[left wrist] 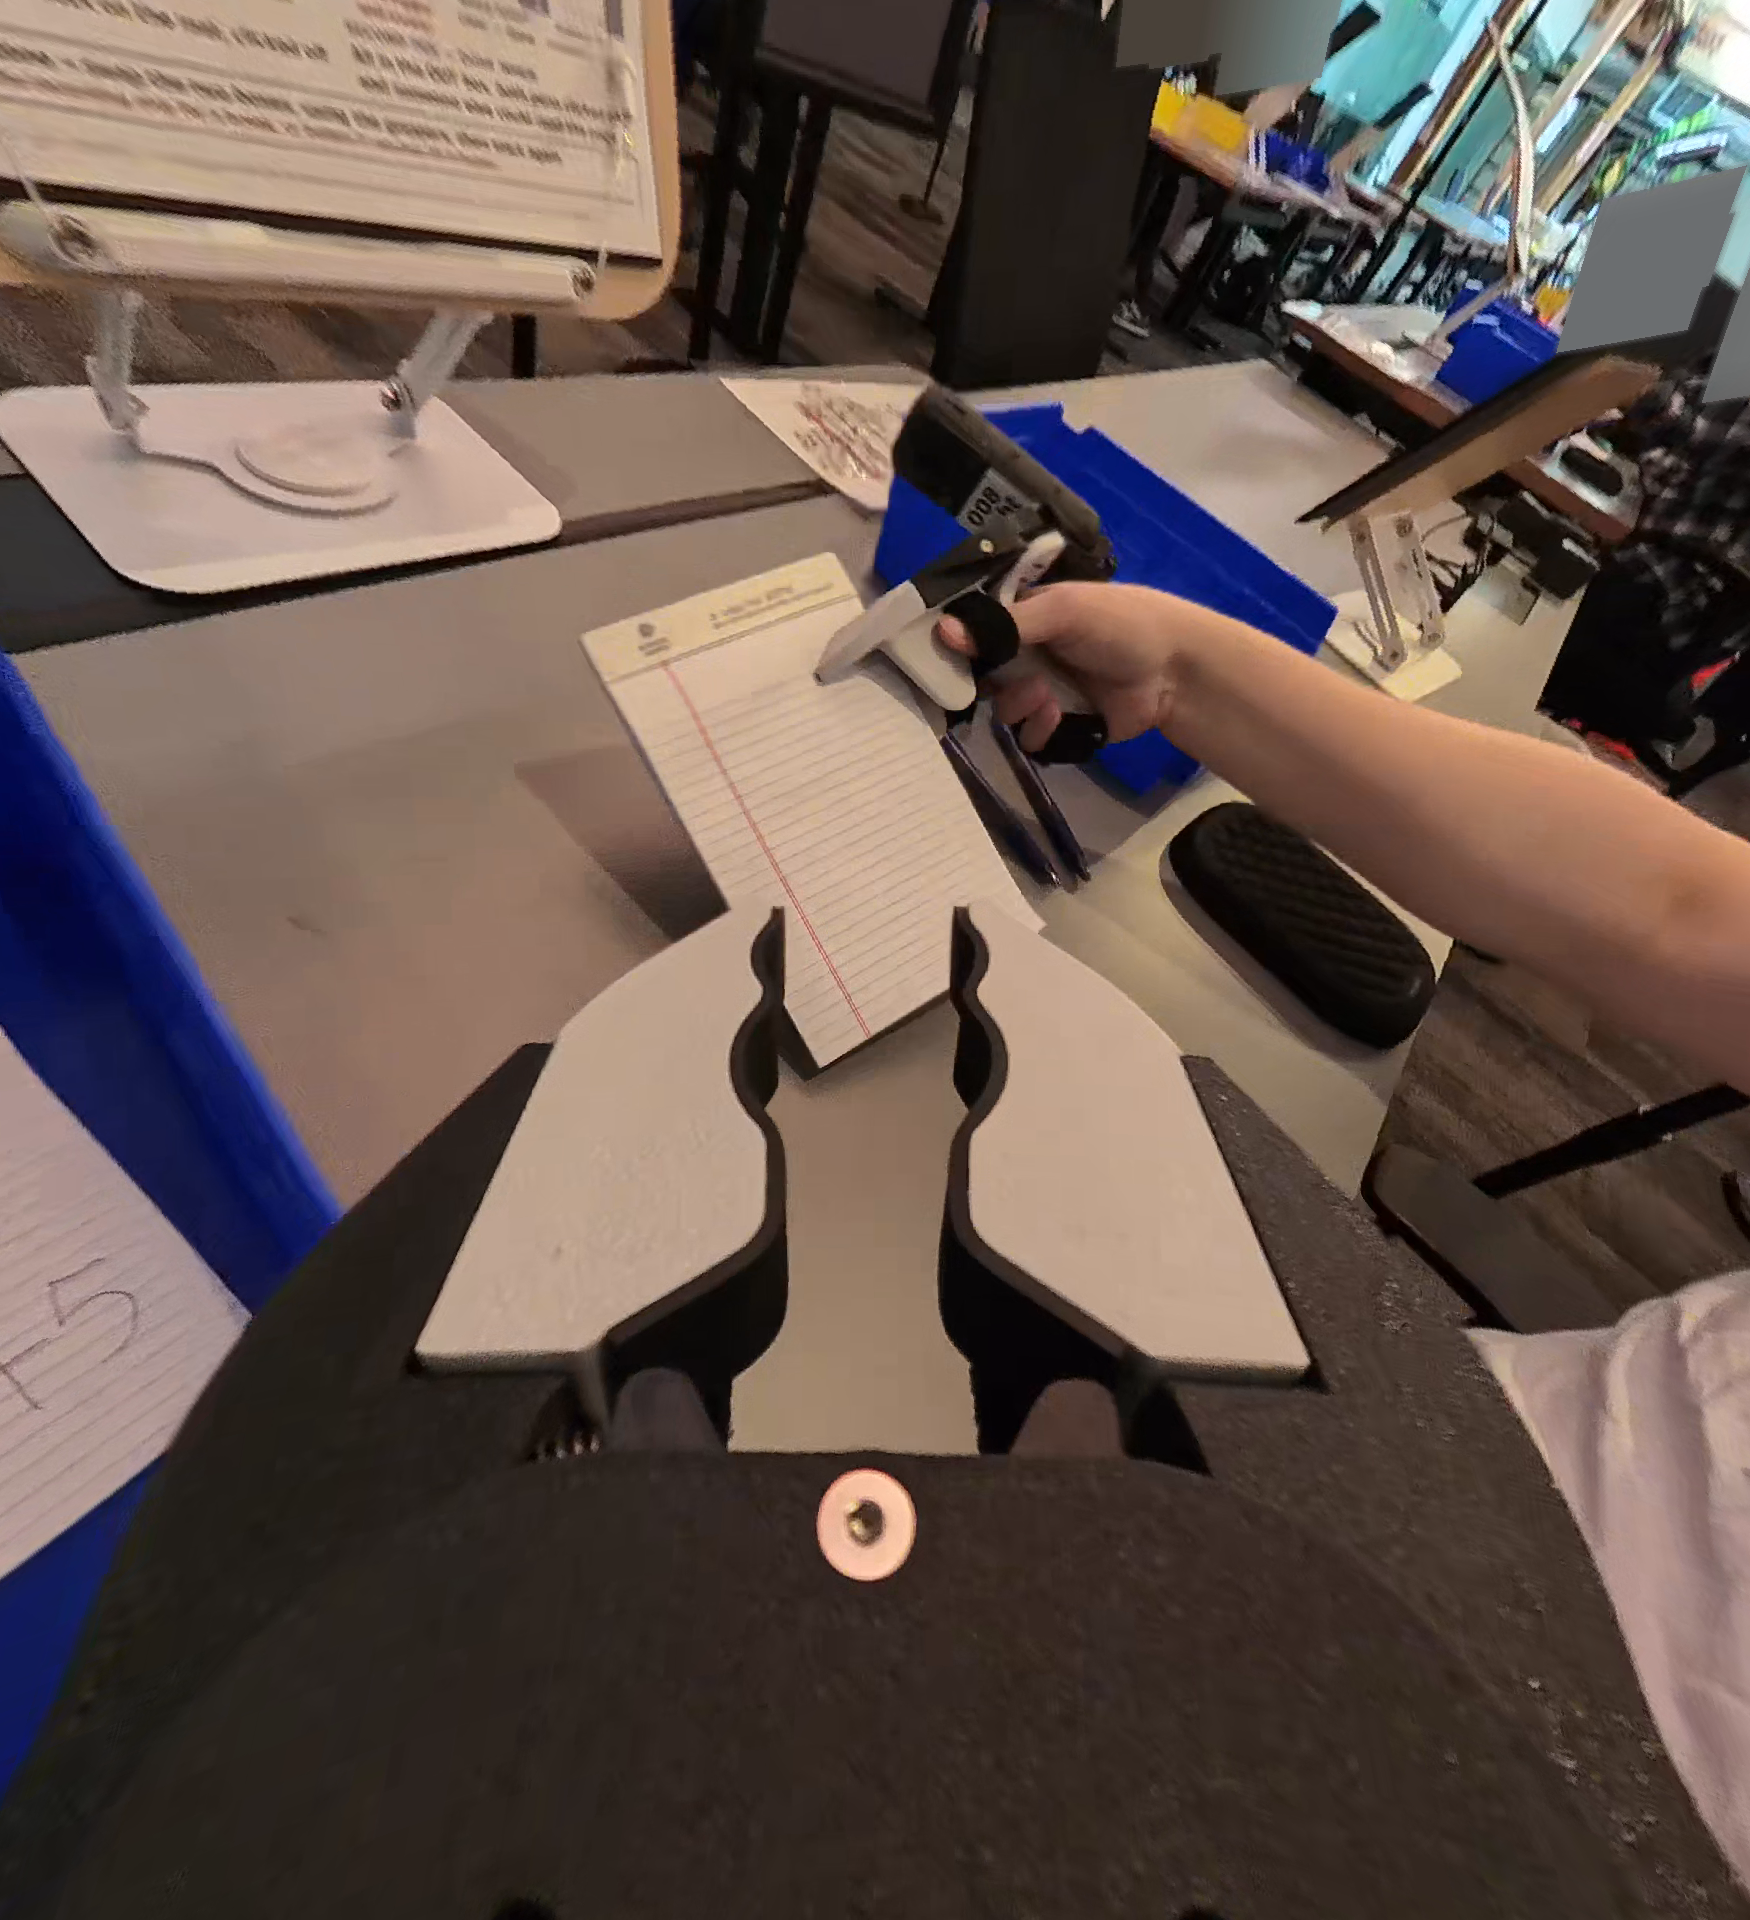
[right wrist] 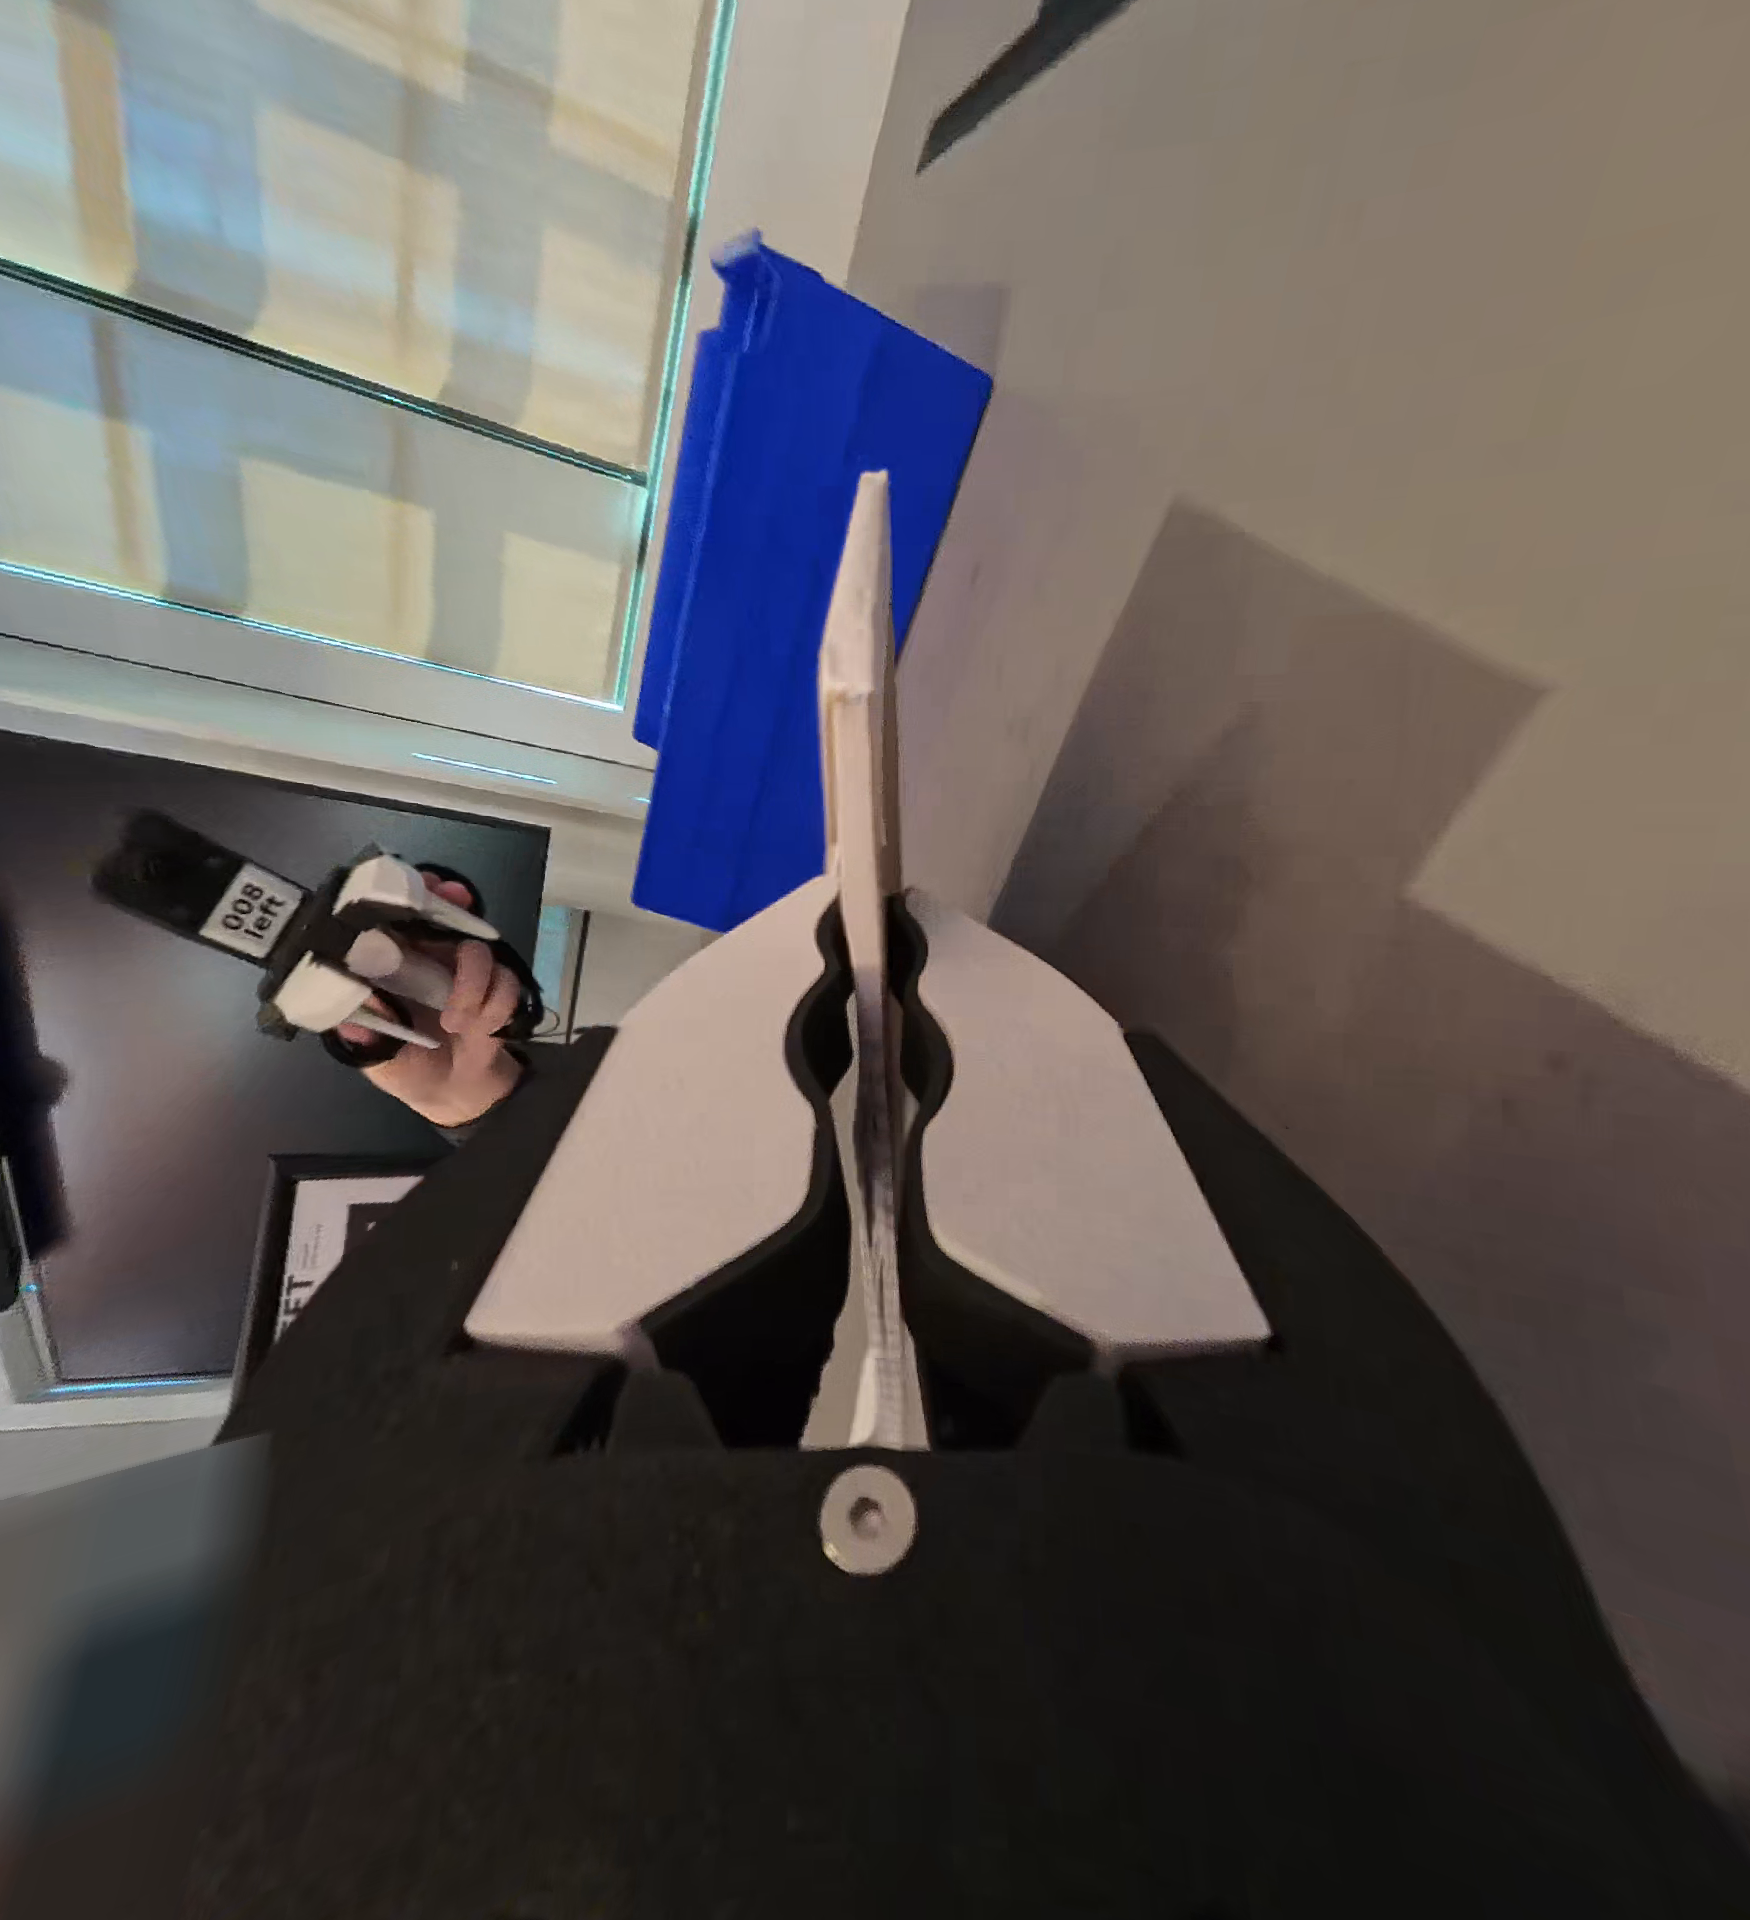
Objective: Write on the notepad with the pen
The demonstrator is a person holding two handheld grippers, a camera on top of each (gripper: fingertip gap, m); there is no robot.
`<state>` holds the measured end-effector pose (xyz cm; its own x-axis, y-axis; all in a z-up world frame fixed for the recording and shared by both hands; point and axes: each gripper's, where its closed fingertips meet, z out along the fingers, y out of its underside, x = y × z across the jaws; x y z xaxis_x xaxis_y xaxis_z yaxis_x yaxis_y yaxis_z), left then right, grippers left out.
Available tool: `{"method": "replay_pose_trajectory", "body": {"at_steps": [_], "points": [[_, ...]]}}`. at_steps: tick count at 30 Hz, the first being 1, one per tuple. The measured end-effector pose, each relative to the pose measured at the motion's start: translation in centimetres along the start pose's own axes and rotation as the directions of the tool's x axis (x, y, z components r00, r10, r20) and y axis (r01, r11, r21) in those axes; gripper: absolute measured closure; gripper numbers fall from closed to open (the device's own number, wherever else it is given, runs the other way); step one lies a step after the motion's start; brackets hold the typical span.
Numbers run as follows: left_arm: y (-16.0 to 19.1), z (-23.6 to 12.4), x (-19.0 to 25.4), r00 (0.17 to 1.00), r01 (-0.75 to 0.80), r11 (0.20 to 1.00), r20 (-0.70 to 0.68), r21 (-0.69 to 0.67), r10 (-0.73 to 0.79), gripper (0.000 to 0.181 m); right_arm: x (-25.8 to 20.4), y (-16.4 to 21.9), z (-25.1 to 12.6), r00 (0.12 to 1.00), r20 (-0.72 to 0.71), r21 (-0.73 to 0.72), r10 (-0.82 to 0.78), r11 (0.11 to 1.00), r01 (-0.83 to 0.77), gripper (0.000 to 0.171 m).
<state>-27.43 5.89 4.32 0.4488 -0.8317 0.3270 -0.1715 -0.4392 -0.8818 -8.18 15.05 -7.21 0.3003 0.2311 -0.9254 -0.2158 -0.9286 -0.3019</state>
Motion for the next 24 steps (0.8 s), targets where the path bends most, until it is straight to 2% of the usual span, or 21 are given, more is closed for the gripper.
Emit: {"method": "replay_pose_trajectory", "body": {"at_steps": [3,10,13,15,20,24], "points": [[1.4,1.6,1.4,1.000,-0.015,0.998,-0.024,-0.062,0.013,0.151,2.9,0.7,0.2,0.997,-0.082,-0.051,0.012,0.999,-0.016,0.167],[5.5,6.5,3.2,0.998,-0.032,0.982,-0.056,-0.184,0.022,0.150,4.9,1.3,1.0,0.995,-0.096,-0.140,-0.039,0.990,0.025,0.166],[7.3,8.4,3.3,0.998,-0.014,0.972,-0.062,-0.233,0.000,0.149,5.8,1.2,0.9,0.983,-0.162,-0.177,-0.089,0.982,0.059,0.160],[7.5,8.7,3.2,0.999,-0.008,0.973,-0.053,-0.232,-0.005,0.149,6.8,1.0,0.5,0.962,-0.238,-0.206,-0.134,0.975,0.085,0.149],[4.9,5.6,2.3,0.999,0.031,0.996,0.025,-0.084,-0.029,0.149,7.0,0.7,-0.3,0.943,-0.279,-0.281,-0.183,0.954,0.102,0.134],[3.8,-0.2,-2.0,0.952,0.000,1.000,0.305,-0.002,0.001,0.146,6.9,0.0,-1.2,0.908,-0.325,-0.307,-0.263,0.938,0.162,0.127]]}}
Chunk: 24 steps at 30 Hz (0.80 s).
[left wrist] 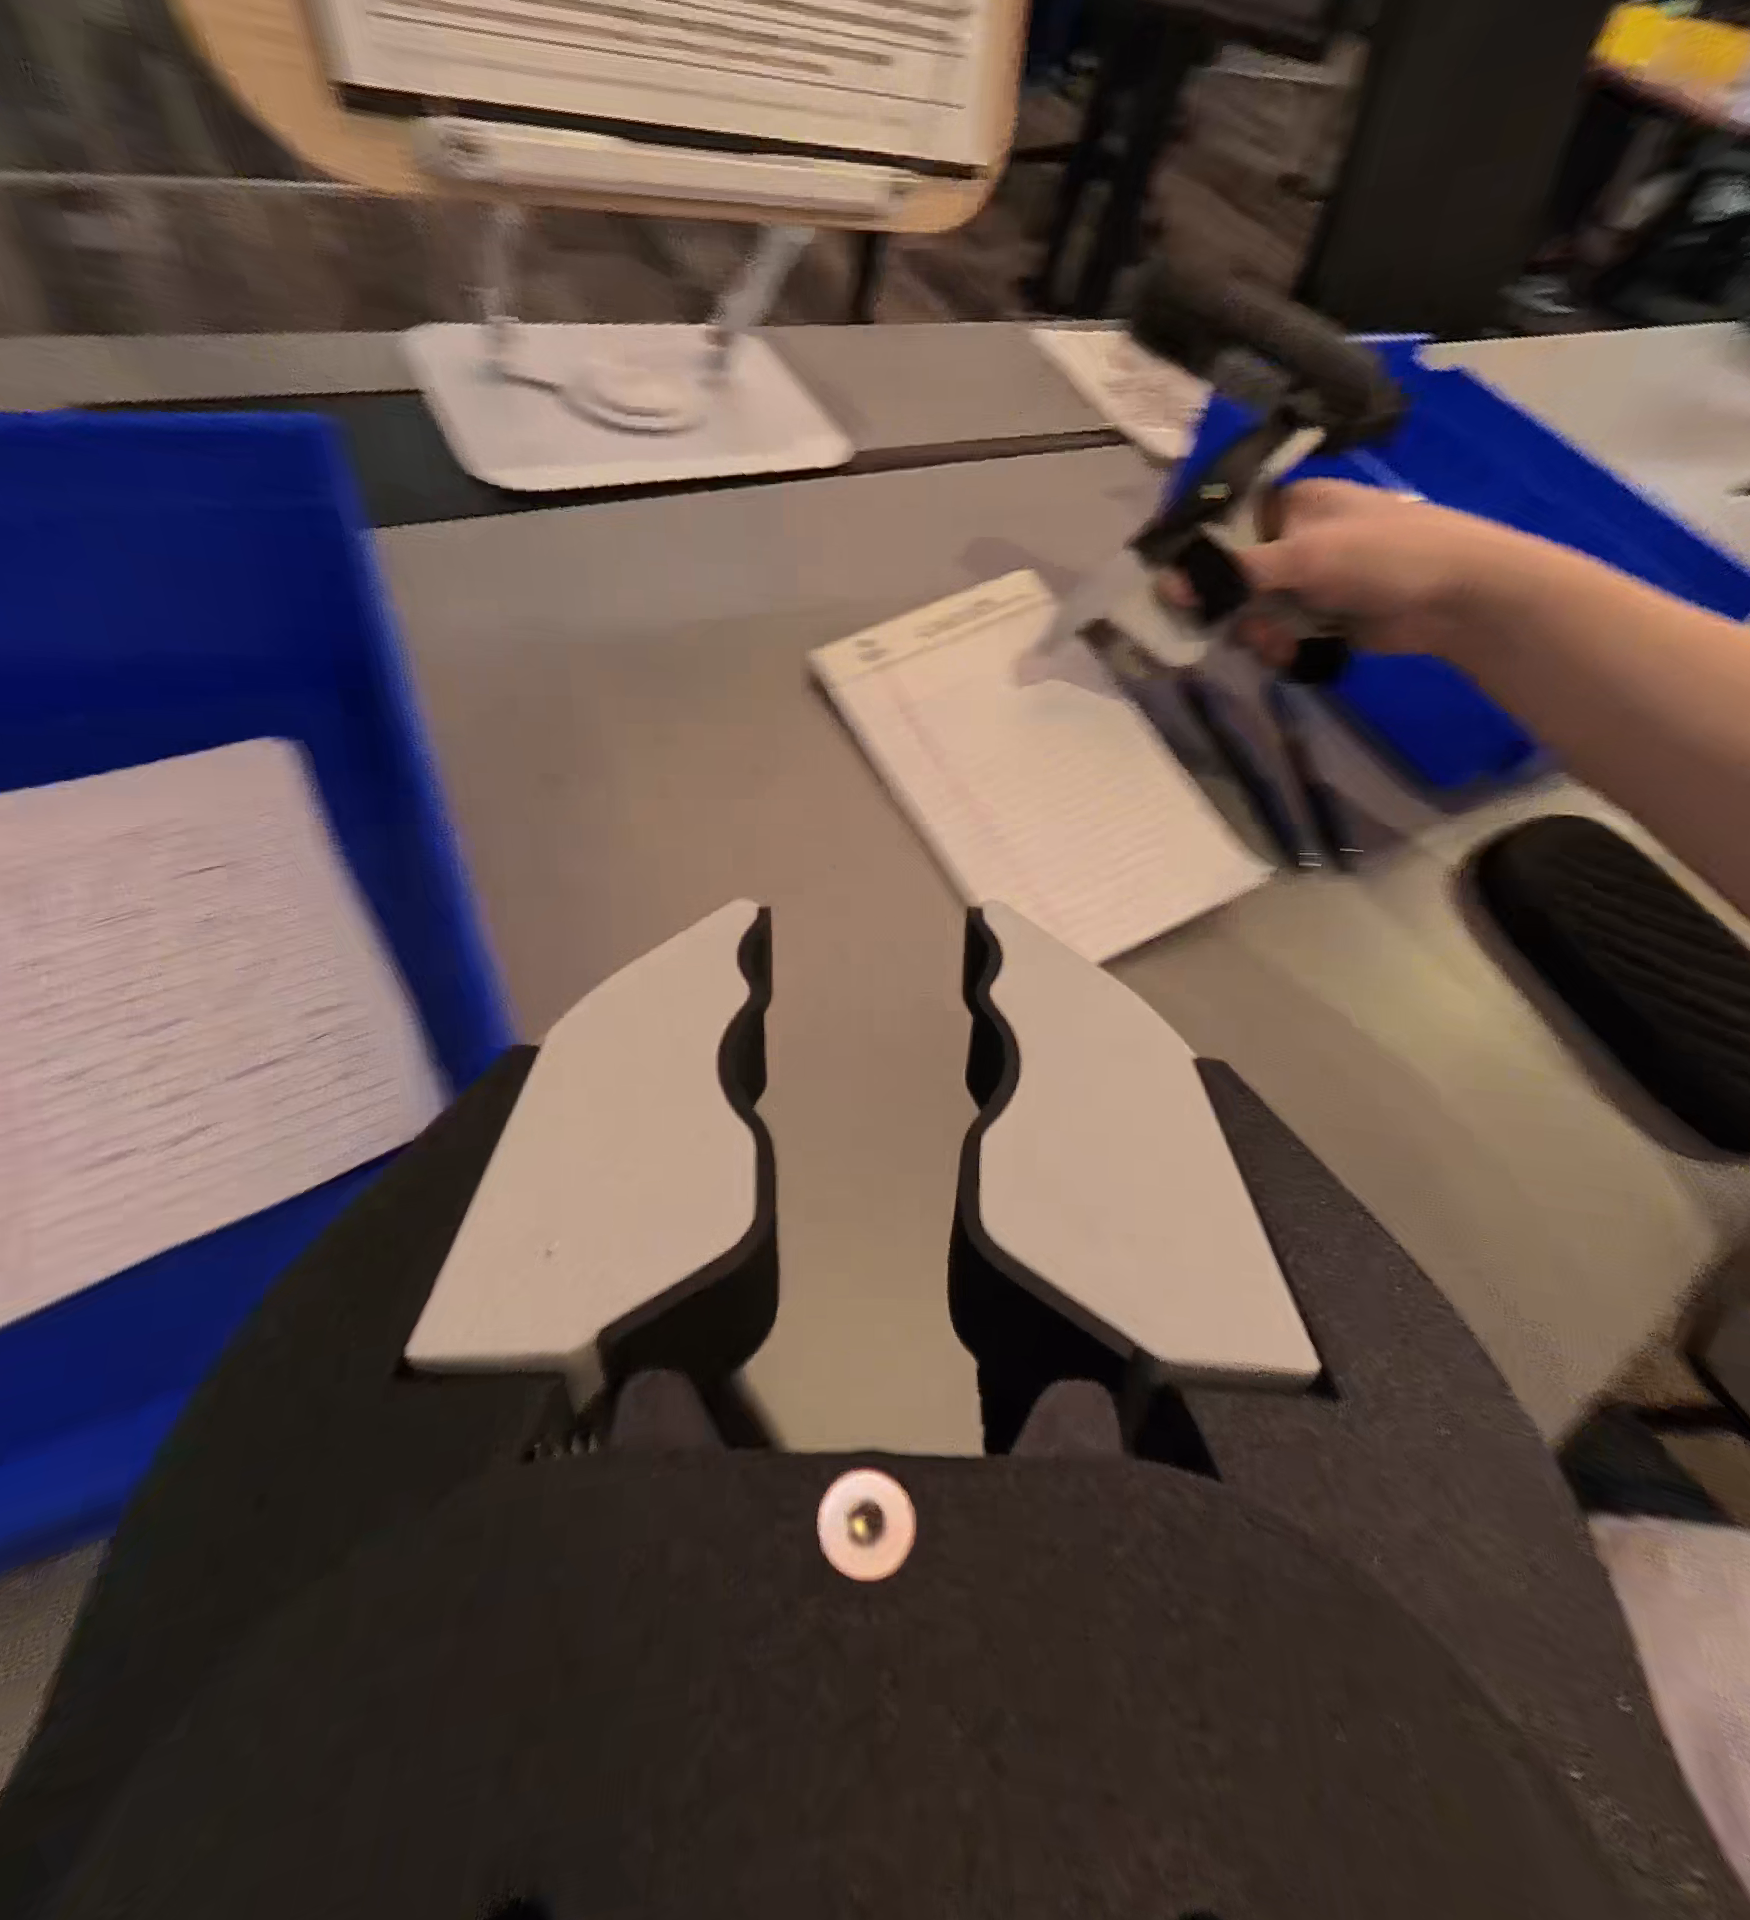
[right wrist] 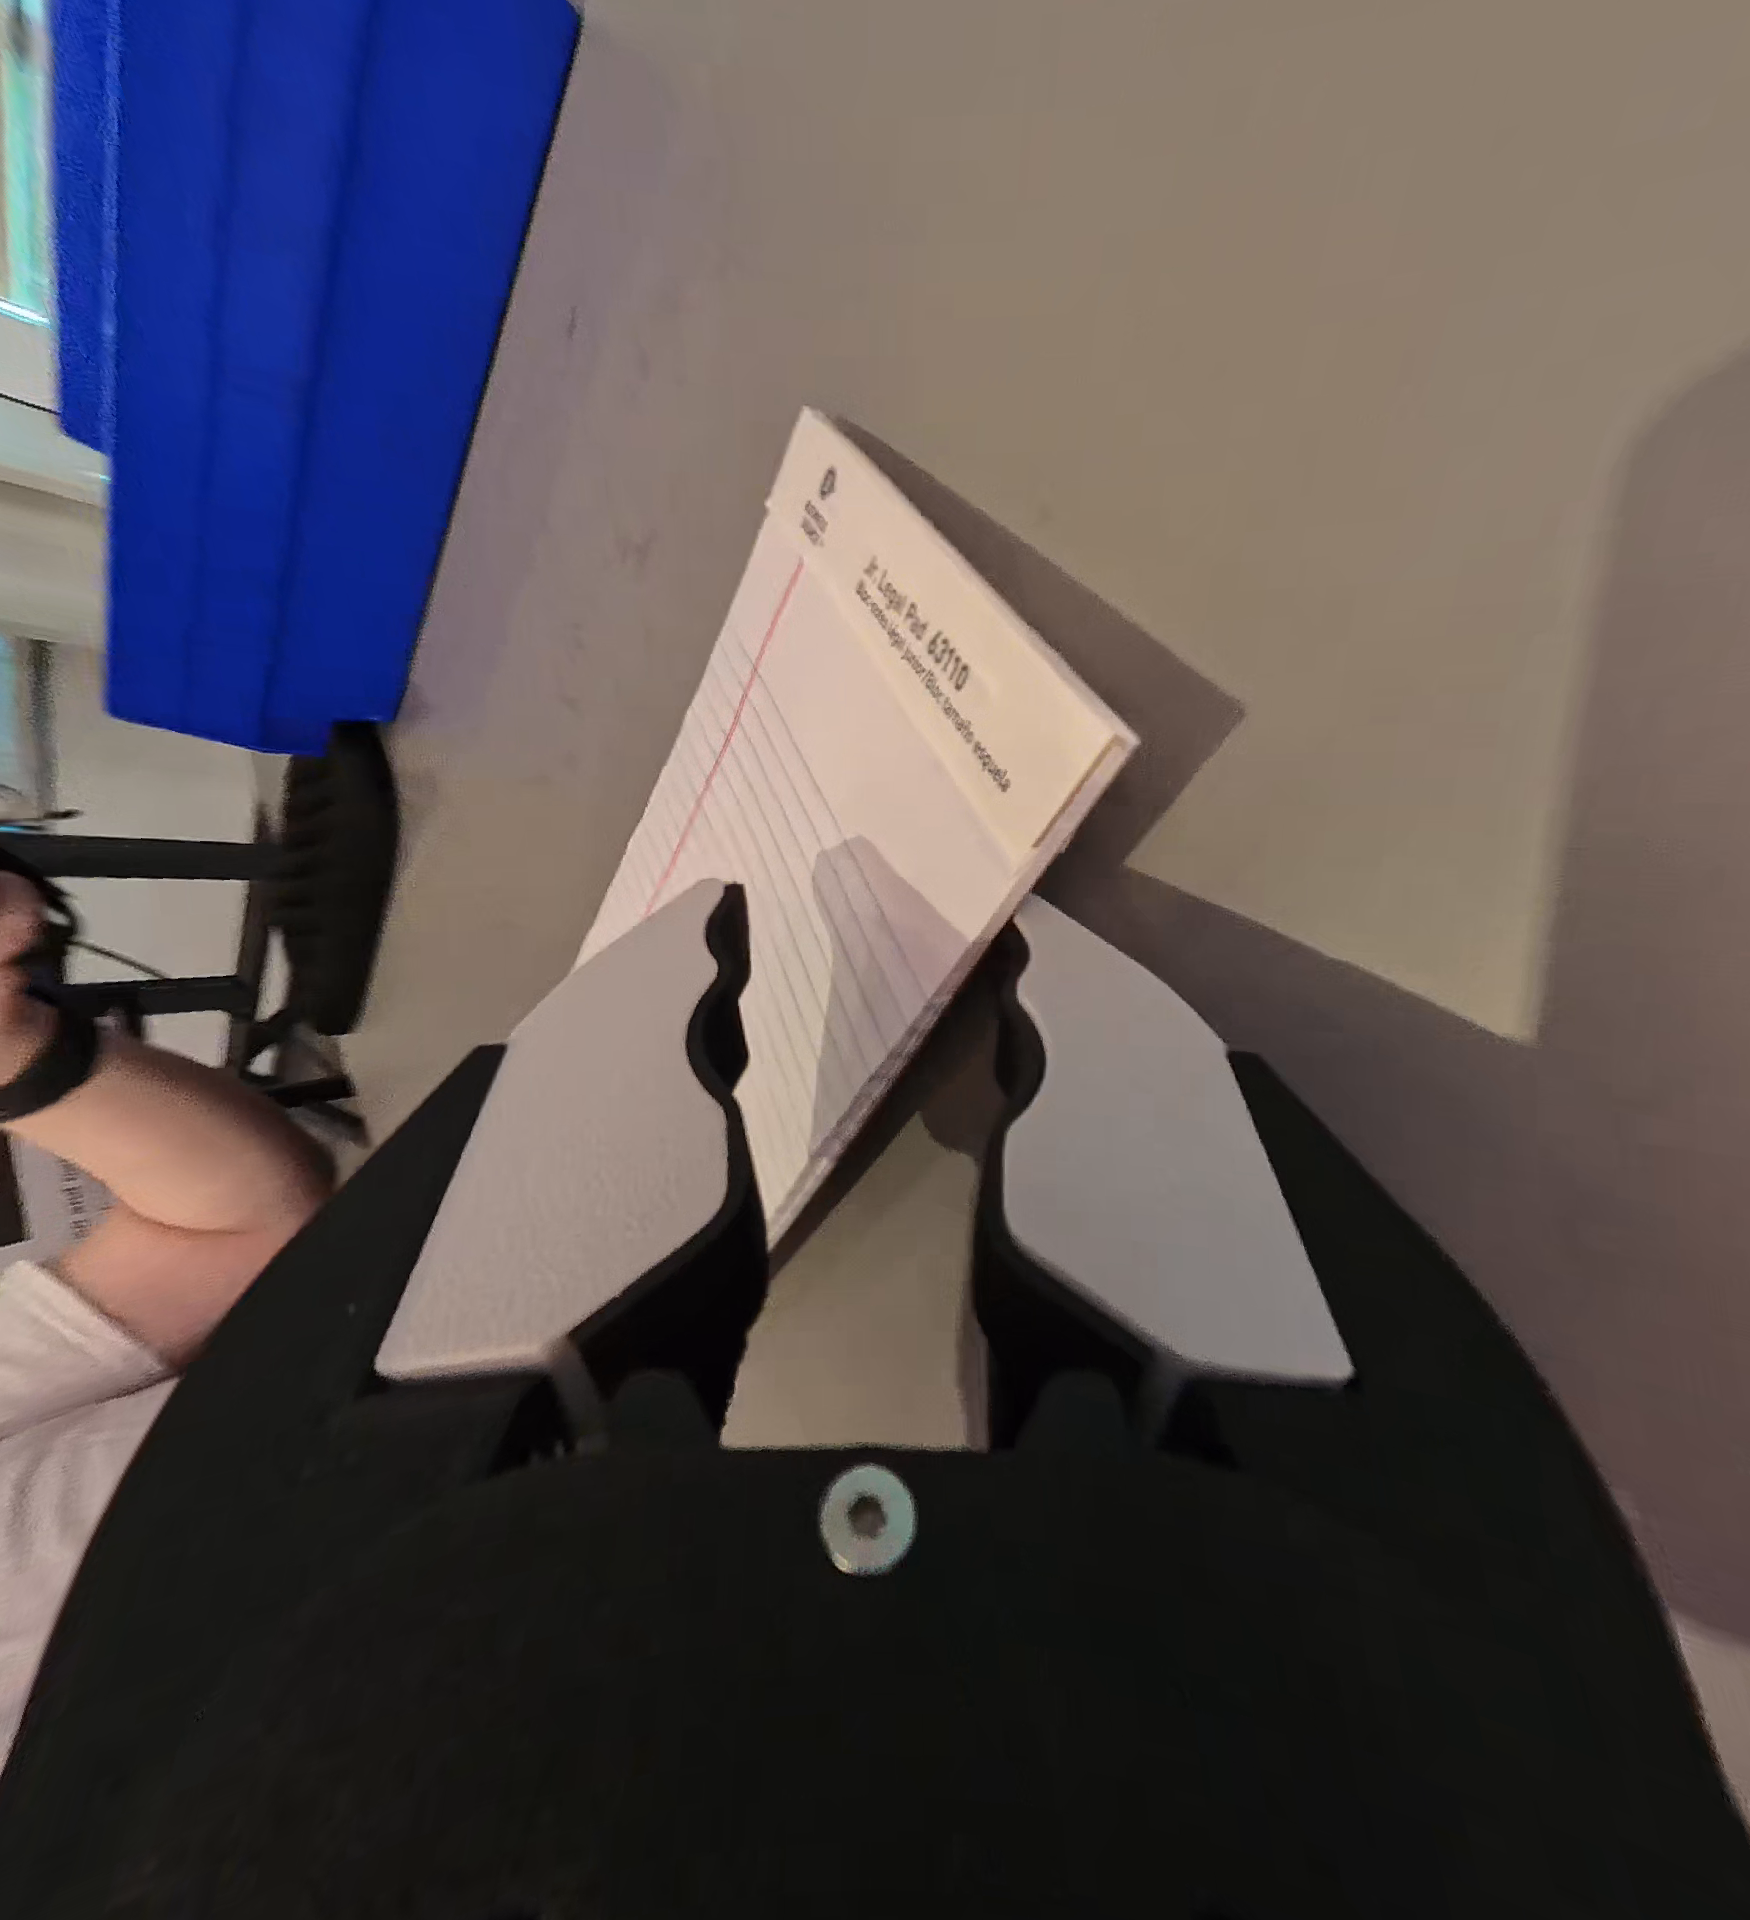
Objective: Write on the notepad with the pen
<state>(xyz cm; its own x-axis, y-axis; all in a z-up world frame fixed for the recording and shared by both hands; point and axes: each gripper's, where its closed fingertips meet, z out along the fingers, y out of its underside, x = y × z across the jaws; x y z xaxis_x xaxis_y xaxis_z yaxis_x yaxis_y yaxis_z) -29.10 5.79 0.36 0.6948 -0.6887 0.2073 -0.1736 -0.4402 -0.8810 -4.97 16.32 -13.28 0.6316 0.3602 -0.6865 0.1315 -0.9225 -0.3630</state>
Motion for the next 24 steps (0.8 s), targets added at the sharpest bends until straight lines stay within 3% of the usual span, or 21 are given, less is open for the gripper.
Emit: {"method": "replay_pose_trajectory", "body": {"at_steps": [3,5,10,15,18,24], "points": [[0.9,-2.7,-5.0,0.971,-0.026,0.999,0.237,-0.024,0.031,0.147,1.0,-0.7,-1.0,0.992,-0.114,0.015,-0.062,0.998,0.064,0.123],[1.9,-3.3,-6.8,0.953,-0.014,0.999,0.300,-0.047,0.027,0.146,0.8,-1.2,-1.5,0.985,-0.140,0.031,-0.098,0.994,0.103,0.119],[3.9,-1.8,-7.9,0.947,0.011,0.998,0.320,-0.063,0.010,0.146,-0.5,-2.5,-3.1,0.965,-0.203,0.115,-0.165,0.975,0.190,0.121],[5.7,0.7,-7.6,0.956,0.034,0.992,0.293,-0.117,0.002,0.148,-0.5,-0.4,-4.1,0.955,-0.230,0.074,-0.187,0.975,0.209,0.121],[5.8,1.5,-7.5,0.951,0.025,0.993,0.310,-0.118,0.013,0.143,-0.5,0.9,-4.6,0.950,-0.231,0.053,-0.212,0.972,0.230,0.121],[5.6,2.6,-6.3,0.967,0.018,0.994,0.255,-0.108,0.010,0.133,-1.7,1.1,-7.0,0.936,-0.241,0.162,-0.256,0.941,0.299,0.124]]}}
